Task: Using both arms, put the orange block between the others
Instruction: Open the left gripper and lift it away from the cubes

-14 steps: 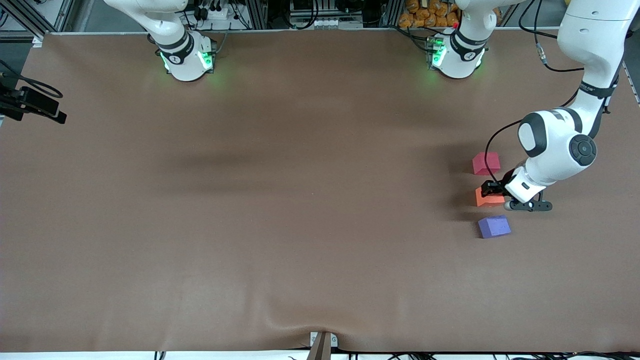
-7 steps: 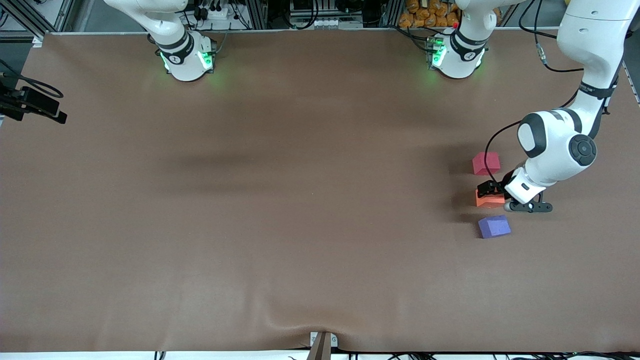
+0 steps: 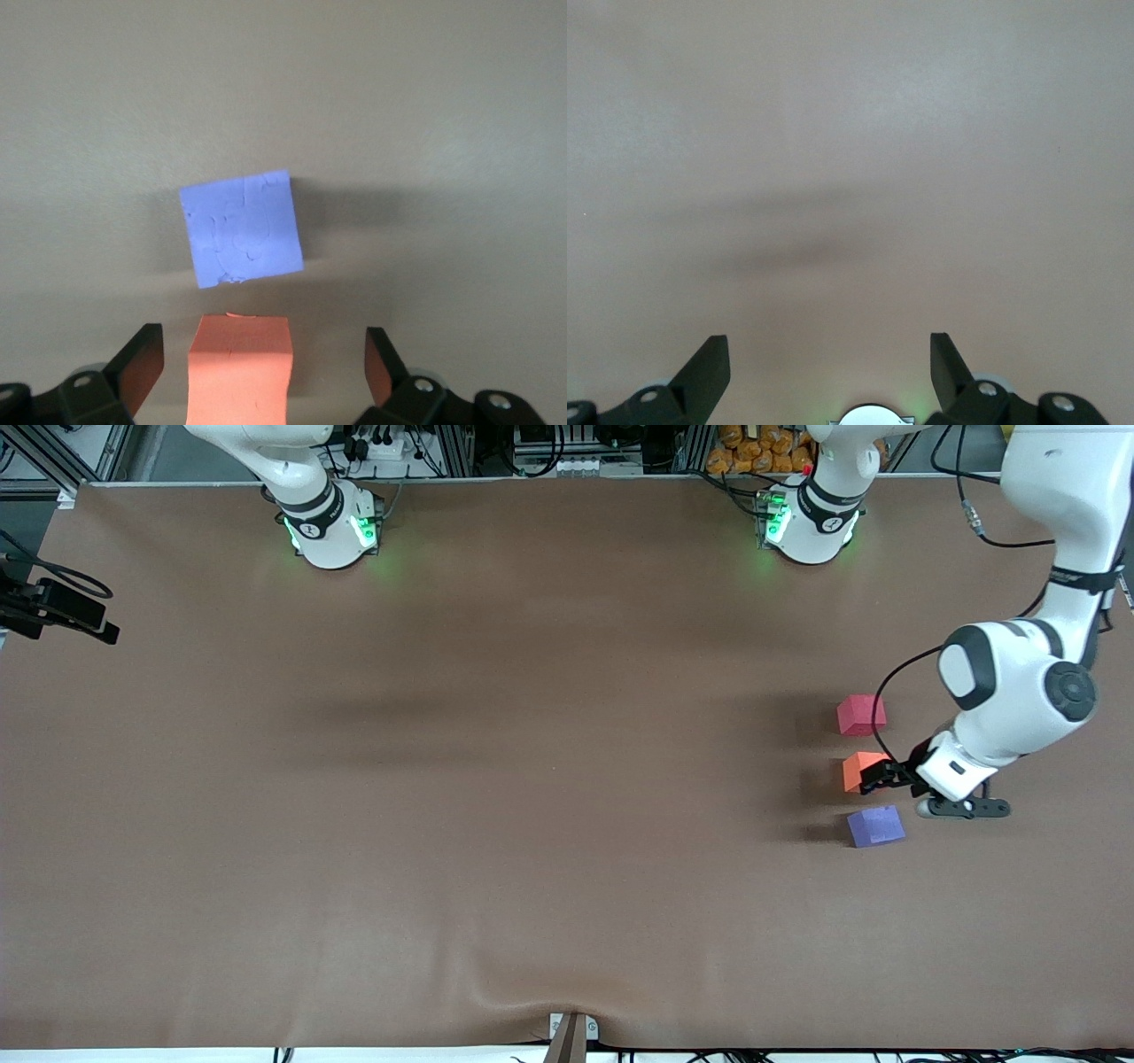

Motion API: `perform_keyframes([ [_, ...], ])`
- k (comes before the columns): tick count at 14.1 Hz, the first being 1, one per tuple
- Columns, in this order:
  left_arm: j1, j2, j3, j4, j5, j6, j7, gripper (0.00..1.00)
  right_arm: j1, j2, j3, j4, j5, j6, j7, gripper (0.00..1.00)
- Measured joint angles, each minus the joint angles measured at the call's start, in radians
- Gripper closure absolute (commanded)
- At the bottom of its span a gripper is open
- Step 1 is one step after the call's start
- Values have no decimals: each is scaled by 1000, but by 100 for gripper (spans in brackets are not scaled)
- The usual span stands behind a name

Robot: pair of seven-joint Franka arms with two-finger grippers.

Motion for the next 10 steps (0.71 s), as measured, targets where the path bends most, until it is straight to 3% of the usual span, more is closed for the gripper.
perform_keyframes([
  [5, -1, -70, -8, 134, 0, -186, -75, 0, 3, 0, 2, 0, 0, 0, 0, 0],
  [10, -2, -83, -18, 324, 0, -409, -132, 0, 4, 0, 2, 0, 1, 0, 0, 0],
])
